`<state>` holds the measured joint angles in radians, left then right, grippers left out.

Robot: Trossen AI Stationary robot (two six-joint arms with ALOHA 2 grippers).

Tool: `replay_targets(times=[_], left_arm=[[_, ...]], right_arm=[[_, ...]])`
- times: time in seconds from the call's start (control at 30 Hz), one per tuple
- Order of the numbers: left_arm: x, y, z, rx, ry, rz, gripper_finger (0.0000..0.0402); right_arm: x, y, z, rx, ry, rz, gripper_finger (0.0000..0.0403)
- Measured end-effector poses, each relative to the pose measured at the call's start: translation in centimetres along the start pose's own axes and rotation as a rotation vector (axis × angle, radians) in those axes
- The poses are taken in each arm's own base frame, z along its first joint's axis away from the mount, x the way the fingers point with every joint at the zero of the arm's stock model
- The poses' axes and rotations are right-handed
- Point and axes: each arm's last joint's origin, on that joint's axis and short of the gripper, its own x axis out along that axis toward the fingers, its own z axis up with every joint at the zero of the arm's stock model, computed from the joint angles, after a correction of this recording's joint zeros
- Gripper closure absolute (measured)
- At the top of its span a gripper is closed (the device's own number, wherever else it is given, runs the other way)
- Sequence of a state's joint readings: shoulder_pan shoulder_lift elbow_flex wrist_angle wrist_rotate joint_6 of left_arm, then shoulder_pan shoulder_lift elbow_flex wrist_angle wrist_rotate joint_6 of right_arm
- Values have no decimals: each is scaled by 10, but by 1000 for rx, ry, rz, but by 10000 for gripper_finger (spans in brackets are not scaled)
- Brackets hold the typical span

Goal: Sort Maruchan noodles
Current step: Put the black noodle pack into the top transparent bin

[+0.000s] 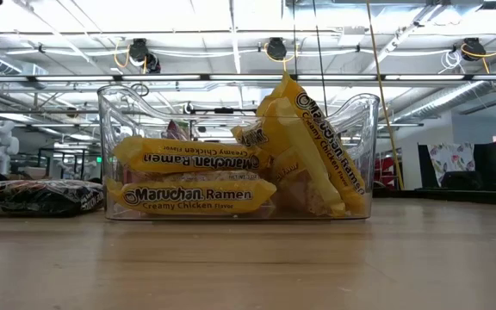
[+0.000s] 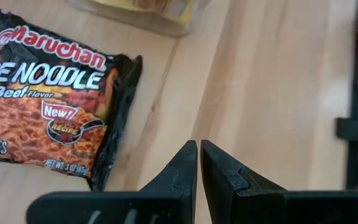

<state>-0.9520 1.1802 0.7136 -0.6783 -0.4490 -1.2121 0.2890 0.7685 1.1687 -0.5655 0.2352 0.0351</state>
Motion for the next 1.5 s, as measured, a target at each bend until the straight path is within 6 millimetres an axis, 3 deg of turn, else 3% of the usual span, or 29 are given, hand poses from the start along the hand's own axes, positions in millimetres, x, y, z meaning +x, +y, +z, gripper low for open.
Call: replay_targets(times=[0.4,0.73,1.03,1.5], left_arm=[[29,0,-12,9,122,149,376],[37,2,3,-120,149,126,376],[42,9,15,-117,136,148,375],[43,14,17,76,162,171,378]], right_arm=[[0,0,0,-20,0,0,312],[0,0,0,-20,0,0,312],[0,0,0,-20,0,0,312],[0,0,0,-20,0,0,312]])
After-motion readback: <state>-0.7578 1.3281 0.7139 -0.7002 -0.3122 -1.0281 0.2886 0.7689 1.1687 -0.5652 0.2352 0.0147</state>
